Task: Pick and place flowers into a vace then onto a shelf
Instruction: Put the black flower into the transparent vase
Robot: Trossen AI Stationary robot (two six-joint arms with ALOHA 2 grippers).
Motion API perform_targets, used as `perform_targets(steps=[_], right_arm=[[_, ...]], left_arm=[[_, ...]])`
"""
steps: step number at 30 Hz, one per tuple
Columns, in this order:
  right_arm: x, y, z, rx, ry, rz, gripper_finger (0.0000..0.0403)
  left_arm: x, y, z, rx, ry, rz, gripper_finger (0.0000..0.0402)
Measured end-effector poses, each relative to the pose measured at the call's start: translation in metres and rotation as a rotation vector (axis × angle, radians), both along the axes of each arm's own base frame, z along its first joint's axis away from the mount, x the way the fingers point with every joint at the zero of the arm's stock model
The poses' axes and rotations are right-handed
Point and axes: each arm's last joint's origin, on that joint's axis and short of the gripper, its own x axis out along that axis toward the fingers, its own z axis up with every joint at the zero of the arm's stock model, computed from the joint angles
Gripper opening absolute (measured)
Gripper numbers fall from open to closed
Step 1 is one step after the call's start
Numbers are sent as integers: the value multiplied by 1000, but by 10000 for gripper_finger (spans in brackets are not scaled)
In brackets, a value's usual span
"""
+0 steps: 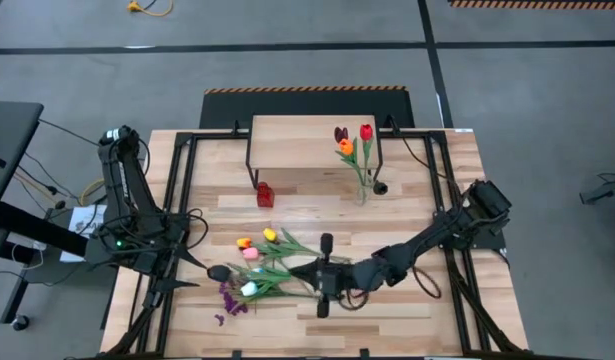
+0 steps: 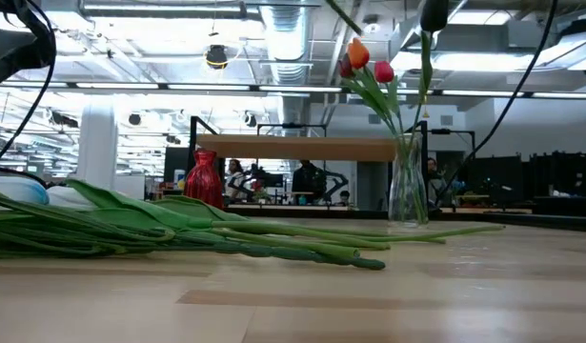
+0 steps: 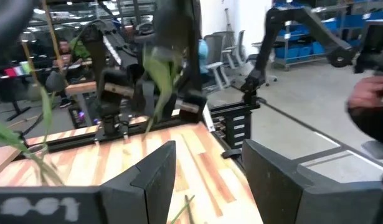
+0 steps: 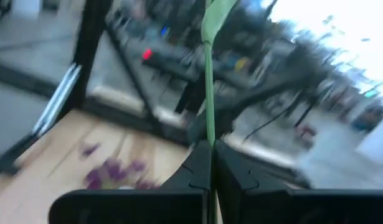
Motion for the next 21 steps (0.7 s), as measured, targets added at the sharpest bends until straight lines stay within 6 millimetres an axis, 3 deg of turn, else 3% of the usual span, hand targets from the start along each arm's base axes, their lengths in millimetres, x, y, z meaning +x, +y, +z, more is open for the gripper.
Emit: perform_targets(steps=[7,13,21], right_arm=[[7,-17,2,64,-285,50,0],[19,-36,6,116,-307,106,0],[23,-45,6,108,-306,99,0]], left_arm=[[23,-2,-5,96,-15,115,176],[50,3,3,103,-101,171,176],[76,26,22,-9,-291,150,176]])
